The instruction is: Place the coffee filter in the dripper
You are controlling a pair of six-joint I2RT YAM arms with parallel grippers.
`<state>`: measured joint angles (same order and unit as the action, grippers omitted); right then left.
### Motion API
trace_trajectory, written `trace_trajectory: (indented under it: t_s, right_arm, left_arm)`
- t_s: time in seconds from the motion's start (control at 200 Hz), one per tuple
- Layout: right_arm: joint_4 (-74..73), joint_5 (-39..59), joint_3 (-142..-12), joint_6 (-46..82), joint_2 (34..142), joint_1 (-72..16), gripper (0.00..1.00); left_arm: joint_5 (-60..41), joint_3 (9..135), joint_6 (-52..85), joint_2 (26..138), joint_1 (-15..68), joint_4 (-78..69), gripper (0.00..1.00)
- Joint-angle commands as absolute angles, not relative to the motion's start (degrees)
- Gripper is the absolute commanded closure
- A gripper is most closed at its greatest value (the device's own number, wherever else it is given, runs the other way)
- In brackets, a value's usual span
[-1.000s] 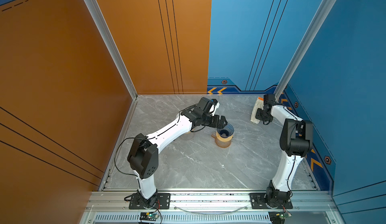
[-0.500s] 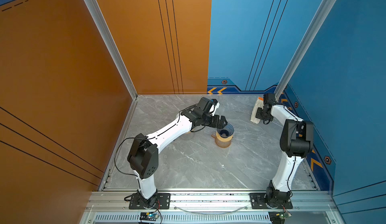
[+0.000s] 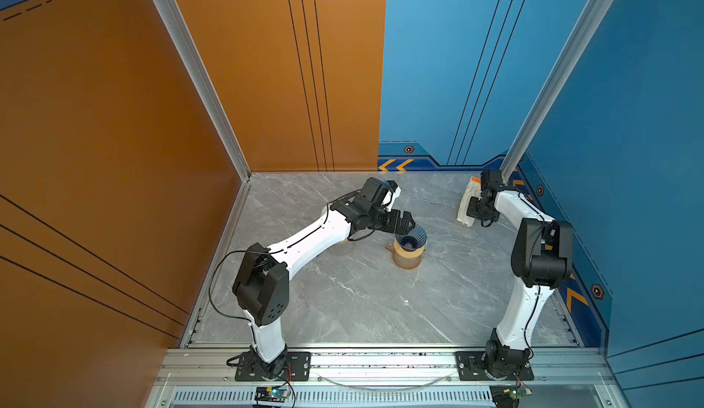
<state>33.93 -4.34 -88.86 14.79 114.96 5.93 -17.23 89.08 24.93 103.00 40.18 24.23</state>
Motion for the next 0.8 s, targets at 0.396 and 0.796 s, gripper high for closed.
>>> trace_trajectory:
  t_s: [0.396,0.796]
  right_arm:
    - [37.62,-2.66,-86.52,15.47,109.02,4.93,1.0]
    - [37.67,-2.45,-84.97,16.02,107.04,5.18,0.93]
  left_arm:
    - [-18.63,90.35,25.05,103.3,41.0,25.67,0.02]
    - [-18.67,90.53,24.98,103.62,41.03,25.67,0.02]
